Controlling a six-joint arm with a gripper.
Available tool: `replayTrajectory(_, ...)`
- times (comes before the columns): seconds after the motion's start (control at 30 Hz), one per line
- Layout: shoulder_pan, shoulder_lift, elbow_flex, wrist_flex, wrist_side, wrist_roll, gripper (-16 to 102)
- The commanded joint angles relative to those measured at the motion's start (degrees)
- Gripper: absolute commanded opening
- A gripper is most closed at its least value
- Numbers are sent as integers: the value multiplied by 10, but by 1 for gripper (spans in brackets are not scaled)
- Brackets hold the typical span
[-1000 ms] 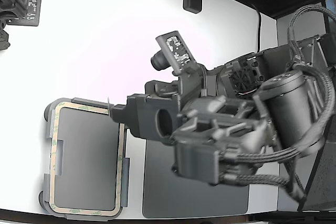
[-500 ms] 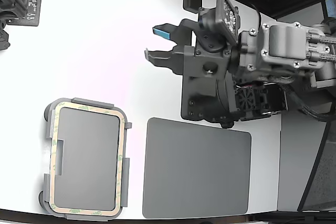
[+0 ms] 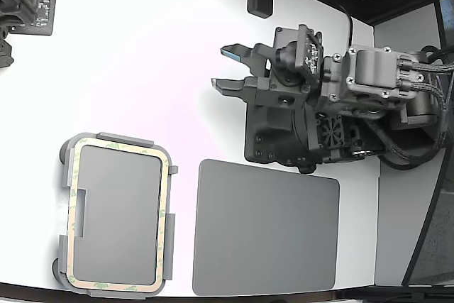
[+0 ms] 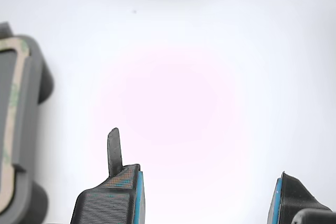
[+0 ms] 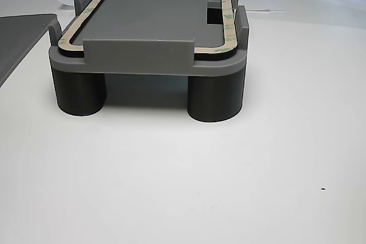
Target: Move top rectangular frame to the holder.
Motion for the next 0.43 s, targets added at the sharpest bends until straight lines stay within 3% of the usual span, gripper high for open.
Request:
replayTrajectory(0.0, -11, 13, -9, -5, 33, 14, 100)
replayTrajectory(0.13, -11, 13, -8, -10, 9, -6, 100)
replayTrajectory(0.4, -11, 13, -8, -11, 8, -7, 100)
